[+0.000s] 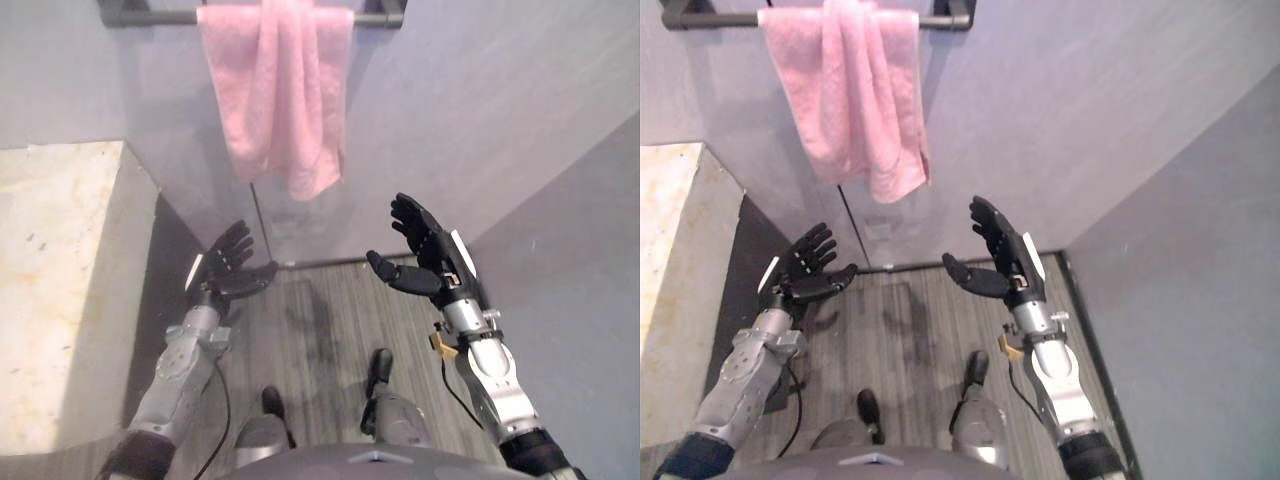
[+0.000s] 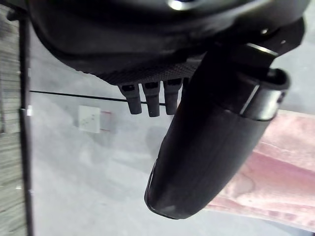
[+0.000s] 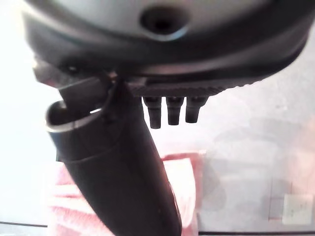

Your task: Organize the bathroom.

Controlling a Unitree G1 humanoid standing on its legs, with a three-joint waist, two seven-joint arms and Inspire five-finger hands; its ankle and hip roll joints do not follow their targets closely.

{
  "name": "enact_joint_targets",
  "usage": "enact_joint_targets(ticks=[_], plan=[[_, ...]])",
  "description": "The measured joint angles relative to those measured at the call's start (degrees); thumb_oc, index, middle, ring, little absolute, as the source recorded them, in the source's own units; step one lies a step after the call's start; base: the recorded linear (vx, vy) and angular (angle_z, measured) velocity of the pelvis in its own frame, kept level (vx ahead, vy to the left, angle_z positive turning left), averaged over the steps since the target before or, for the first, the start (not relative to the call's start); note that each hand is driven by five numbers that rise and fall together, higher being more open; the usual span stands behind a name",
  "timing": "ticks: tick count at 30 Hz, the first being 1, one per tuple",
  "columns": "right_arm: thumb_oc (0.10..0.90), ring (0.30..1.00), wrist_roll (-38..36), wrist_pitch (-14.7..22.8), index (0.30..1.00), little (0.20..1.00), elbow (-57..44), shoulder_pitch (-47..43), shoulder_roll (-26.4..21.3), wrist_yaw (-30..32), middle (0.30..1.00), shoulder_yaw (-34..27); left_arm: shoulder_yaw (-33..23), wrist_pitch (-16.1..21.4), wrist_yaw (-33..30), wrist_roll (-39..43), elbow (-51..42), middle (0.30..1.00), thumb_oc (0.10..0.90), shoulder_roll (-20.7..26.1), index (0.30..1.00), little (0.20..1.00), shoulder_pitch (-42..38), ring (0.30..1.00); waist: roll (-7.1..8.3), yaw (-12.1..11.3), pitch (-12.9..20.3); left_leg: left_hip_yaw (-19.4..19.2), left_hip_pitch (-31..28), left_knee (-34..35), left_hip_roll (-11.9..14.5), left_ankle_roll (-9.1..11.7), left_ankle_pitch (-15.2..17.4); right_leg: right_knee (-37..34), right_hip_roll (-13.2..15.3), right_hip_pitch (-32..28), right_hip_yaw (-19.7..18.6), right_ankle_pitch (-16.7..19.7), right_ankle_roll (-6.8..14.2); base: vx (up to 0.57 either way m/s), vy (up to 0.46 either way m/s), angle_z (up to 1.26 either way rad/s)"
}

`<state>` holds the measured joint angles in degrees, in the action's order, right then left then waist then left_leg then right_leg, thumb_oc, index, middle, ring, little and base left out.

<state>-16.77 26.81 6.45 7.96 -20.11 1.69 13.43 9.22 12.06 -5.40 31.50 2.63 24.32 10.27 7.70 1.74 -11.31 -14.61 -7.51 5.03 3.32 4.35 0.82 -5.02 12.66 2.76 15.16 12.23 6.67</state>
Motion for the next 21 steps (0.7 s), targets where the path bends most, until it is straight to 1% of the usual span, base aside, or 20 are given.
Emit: enact_joint_targets(ticks=[1, 2, 3, 4, 5, 6, 7, 8, 10, 12, 14, 16, 18, 21], plan=[[0.8, 0.9, 0.7, -0.3, 0.9, 0.9, -0.1, -0.1, -0.6, 3.1, 0.9, -1.0, 1.0, 0.6, -1.7, -0.4, -1.7, 0.9, 0.8, -2.7, 0.9, 0.9, 1.2, 0.9, -2.07, -0.3, 1.3, 3.3, 0.9, -0.2, 3.3, 1.1, -0.1, -0.3, -3.4, -0.8, 2.0, -2.0, -0.4, 0.11, -0.016, 0.44], [0.8, 0.9, 0.9, -0.4, 0.9, 0.9, -0.1, -1.7, -0.7, 4.4, 0.9, -1.5, 1.2, 0.7, -2.2, -0.5, -2.5, 0.9, 0.8, -3.8, 0.9, 0.9, 1.2, 0.9, -3.18, -1.4, 1.2, 4.2, 1.2, 0.0, 5.0, 1.9, -0.1, -0.3, -5.2, -0.8, 2.6, -2.6, -1.2, 0.11, -0.016, 0.44], [0.8, 0.9, 0.9, -0.4, 0.9, 0.9, -0.1, -1.7, -0.7, 4.4, 0.9, -1.5, 1.2, 0.7, -2.2, -0.5, -2.5, 0.9, 0.8, -3.8, 0.9, 0.9, 1.2, 0.9, -3.18, -1.4, 1.2, 4.2, 1.2, 0.0, 5.0, 1.9, -0.1, -0.3, -5.2, -0.8, 2.6, -2.6, -1.2, 0.08, -0.005, 0.04], [0.8, 0.9, 2.4, -0.5, 0.9, 0.9, -0.2, -2.9, -1.2, 5.8, 0.9, -1.4, 1.4, 0.8, -3.3, -0.6, -2.5, 0.9, 0.8, -5.1, 0.9, 0.9, 1.2, 0.9, -3.89, -1.7, 1.5, 4.0, 0.9, 0.0, 5.9, 1.9, -0.1, -0.1, -6.2, -1.1, 2.7, -2.8, -1.9, 0.06, -0.015, -0.05], [0.8, 0.9, 3.3, -0.6, 0.9, 0.9, -1.4, -3.6, -2.2, 6.8, 0.9, -1.3, 1.7, 1.5, -4.8, -1.8, -2.6, 0.9, 0.8, -6.3, 0.9, 0.9, 1.5, 0.9, -4.5, -1.8, 1.8, 3.9, 0.6, 0.1, 6.4, 1.9, -0.1, 0.1, -6.8, -1.4, 2.6, -2.7, -2.0, 0.08, -0.016, -0.12], [0.8, 0.9, 4.1, -0.6, 0.9, 0.9, -4.2, -4.3, -2.8, 8.0, 0.9, -1.7, 2.3, 2.6, -8.2, -4.3, -3.5, 0.9, 0.8, -6.4, 0.9, 0.9, 1.6, 0.9, -4.8, -1.6, 1.9, 3.8, 0.2, 0.1, 6.3, 2.1, 0.0, 0.1, -7.1, -1.5, 2.4, -2.7, -2.1, 0.08, -0.021, -0.13], [0.8, 0.9, 4.1, 0.0, 0.9, 0.9, -5.4, -4.5, -2.7, 8.5, 0.9, -1.7, 2.2, 3.3, -10.0, -5.2, -4.0, 0.9, 0.8, -6.4, 0.9, 0.9, 1.4, 0.9, -4.94, -1.4, 2.0, 3.7, -0.3, 0.1, 6.3, 3.2, 0.2, 0.1, -7.2, -1.8, 2.3, -2.5, -2.3, 0.06, -0.018, -0.15], [0.8, 0.9, 4.1, 0.2, 0.9, 0.9, -5.5, -4.6, -2.7, 8.7, 0.9, -1.6, 2.1, 4.3, -11.3, -5.3, -4.0, 0.9, 0.8, -6.3, 0.9, 0.9, 1.2, 0.9, -4.82, -1.6, 2.0, 3.5, -0.9, 0.1, 6.0, 3.6, 0.6, 0.1, -6.9, -2.3, 2.5, -2.3, -2.6, 0.07, -0.021, -0.07], [0.8, 0.9, 4.1, 0.2, 0.9, 0.9, -5.4, -4.9, -2.6, 8.8, 0.9, -1.0, 1.0, 5.6, -13.4, -5.4, -4.0, 0.9, 0.8, -6.1, 0.9, 0.9, 0.7, 0.9, -4.2, -1.8, 2.4, 3.5, -1.4, 0.0, 5.4, 3.4, 0.8, 0.1, -6.2, -2.9, 2.9, -2.3, -2.6, 0.06, -0.012, 0.04], [0.8, 0.9, 4.0, 0.1, 0.9, 0.9, -5.3, -5.5, -2.7, 8.8, 0.9, -0.9, 0.0, 5.7, -14.3, -5.3, -4.0, 0.9, 0.8, -5.9, 0.9, 0.9, 0.2, 0.9, -3.9, -2.2, 2.5, 3.5, -1.4, -0.1, 5.1, 3.3, 0.9, 0.1, -5.9, -2.8, 3.1, -2.2, -2.6, 0.06, -0.009, 0.05], [0.8, 0.9, 1.4, -0.2, 0.9, 0.9, -4.6, -8.0, -2.7, 8.5, 0.9, -0.9, -0.8, 5.7, -15.2, -5.3, -4.0, 0.9, 0.8, -4.6, 0.9, 0.9, -0.4, 0.9, -3.74, -3.7, 2.6, 3.7, -1.2, -0.1, 5.0, 3.1, 1.0, 0.1, -5.7, -2.9, 3.4, -2.2, -2.6, 0.07, -0.01, 0.07], [0.8, 0.9, -1.9, -1.0, 0.9, 0.9, -2.9, -11.2, -2.7, 8.6, 0.9, -1.0, -0.6, 5.7, -15.3, -5.3, -4.0, 0.9, 0.8, -4.0, 0.9, 0.9, -1.0, 0.9, -3.7, -4.3, 2.6, 3.9, -1.1, -0.1, 4.9, 3.1, 1.0, 0.1, -5.7, -2.9, 3.5, -2.2, -2.6, 0.05, 0.016, 0.06], [0.8, 0.9, -3.4, -2.5, 0.9, 0.9, -1.9, -14.1, -2.7, 8.7, 0.9, -1.2, 0.1, 5.7, -15.4, -5.3, -4.0, 0.9, 0.8, -4.0, 0.9, 0.9, -1.1, 0.9, -3.68, -4.7, 2.6, 4.0, -1.0, -0.1, 4.9, 3.1, 1.0, 0.1, -5.6, -2.9, 3.5, -2.2, -2.6, 0.06, 0.029, 0.03], [0.8, 0.9, -4.9, -4.1, 0.9, 0.9, -1.4, -16.4, -2.7, 8.4, 0.9, -1.2, 1.6, 5.6, -15.3, -5.3, -4.0, 0.9, 0.8, -4.0, 0.9, 0.9, -1.1, 0.9, -3.61, -4.7, 2.7, 4.0, -1.0, 0.1, 4.8, 3.1, 1.0, 0.1, -5.5, -2.9, 3.6, -2.2, -2.6, 0.05, 0.024, 0.01]])
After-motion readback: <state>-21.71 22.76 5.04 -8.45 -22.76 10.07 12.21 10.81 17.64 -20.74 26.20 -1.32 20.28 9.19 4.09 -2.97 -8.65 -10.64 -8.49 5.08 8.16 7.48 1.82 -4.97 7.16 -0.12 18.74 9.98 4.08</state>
